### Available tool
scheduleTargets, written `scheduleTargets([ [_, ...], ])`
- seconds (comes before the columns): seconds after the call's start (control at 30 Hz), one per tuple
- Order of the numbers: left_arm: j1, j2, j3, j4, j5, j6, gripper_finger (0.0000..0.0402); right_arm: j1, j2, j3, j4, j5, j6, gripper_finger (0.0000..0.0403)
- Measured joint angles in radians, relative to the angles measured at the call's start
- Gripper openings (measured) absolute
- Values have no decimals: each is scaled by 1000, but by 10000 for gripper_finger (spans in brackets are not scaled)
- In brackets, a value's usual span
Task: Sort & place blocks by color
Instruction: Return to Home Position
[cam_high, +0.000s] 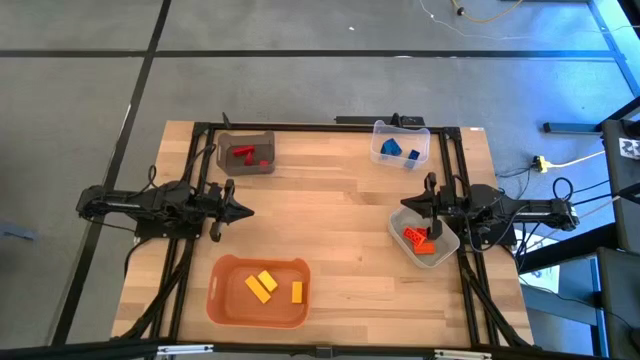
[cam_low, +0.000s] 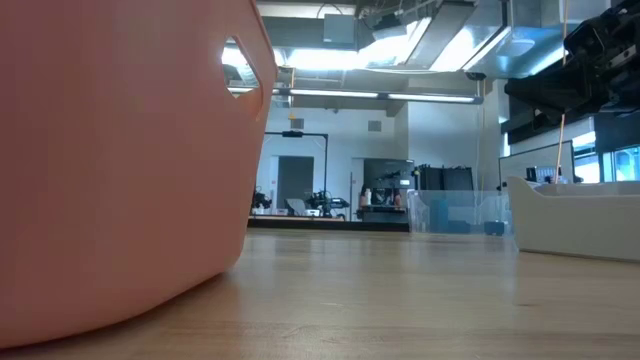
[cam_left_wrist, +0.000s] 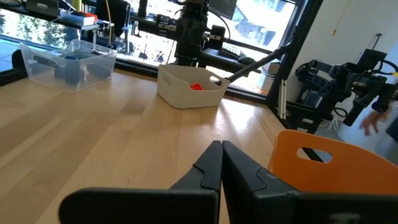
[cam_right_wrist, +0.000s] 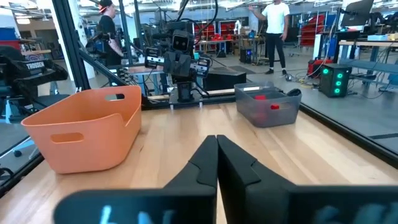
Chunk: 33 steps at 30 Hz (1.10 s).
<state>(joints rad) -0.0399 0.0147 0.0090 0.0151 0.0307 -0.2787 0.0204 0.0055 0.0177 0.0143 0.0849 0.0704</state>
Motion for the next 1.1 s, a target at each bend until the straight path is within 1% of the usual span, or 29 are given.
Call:
scheduleTargets([
  [0.23,0,0,0,0,0,0,0,0,0,0,1,0,0,14],
  [1.1,0,0,0,1,0,0,0,0,1,0,1,1,0,16],
])
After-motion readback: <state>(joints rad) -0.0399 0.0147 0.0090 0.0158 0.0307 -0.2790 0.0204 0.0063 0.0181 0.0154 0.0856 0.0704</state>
